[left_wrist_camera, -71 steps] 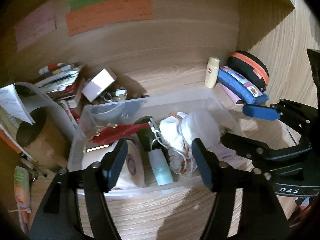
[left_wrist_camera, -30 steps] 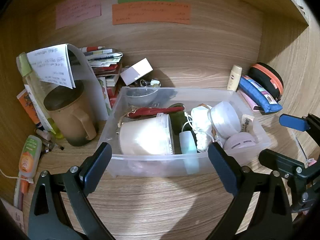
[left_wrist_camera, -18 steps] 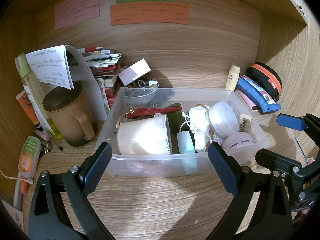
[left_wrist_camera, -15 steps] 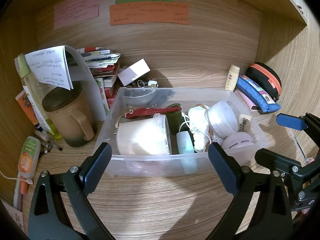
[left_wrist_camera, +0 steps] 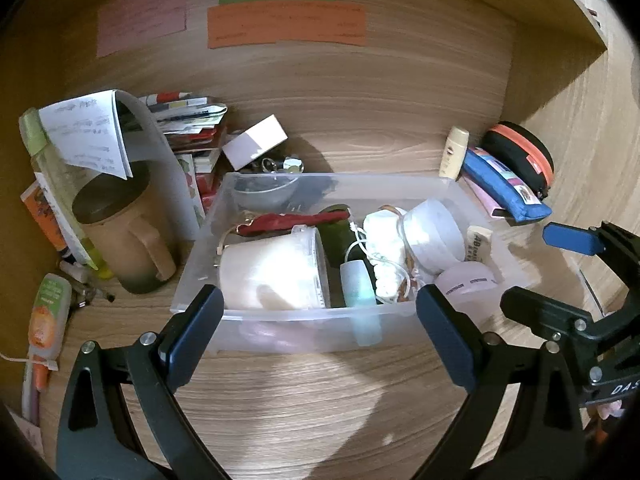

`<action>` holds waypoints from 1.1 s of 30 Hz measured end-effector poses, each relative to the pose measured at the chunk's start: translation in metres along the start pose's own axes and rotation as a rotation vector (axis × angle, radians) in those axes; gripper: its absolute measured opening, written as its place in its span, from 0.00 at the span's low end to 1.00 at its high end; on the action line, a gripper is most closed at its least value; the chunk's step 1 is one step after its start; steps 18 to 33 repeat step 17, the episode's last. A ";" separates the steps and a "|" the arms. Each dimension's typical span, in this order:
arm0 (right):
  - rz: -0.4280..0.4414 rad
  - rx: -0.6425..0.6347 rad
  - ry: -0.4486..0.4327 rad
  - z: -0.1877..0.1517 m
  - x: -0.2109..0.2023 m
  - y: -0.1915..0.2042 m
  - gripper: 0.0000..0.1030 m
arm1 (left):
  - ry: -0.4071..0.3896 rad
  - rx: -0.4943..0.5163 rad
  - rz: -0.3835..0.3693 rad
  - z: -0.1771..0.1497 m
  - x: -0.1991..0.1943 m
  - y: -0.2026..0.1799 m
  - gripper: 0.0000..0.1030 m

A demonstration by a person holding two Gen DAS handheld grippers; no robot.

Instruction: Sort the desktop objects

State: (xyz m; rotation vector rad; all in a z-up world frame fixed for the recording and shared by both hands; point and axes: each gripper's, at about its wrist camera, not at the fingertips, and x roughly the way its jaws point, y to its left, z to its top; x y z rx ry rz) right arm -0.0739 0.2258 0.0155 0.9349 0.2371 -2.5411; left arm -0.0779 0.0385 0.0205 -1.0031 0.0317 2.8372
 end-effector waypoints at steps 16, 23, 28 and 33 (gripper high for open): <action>-0.005 0.015 0.003 0.000 0.000 -0.002 0.92 | -0.017 0.032 0.002 0.001 -0.005 -0.010 0.95; -0.004 0.016 0.003 0.000 0.000 -0.002 0.92 | -0.011 0.030 0.001 0.001 -0.004 -0.010 0.95; -0.004 0.016 0.003 0.000 0.000 -0.002 0.92 | -0.011 0.030 0.001 0.001 -0.004 -0.010 0.95; -0.004 0.016 0.003 0.000 0.000 -0.002 0.92 | -0.011 0.030 0.001 0.001 -0.004 -0.010 0.95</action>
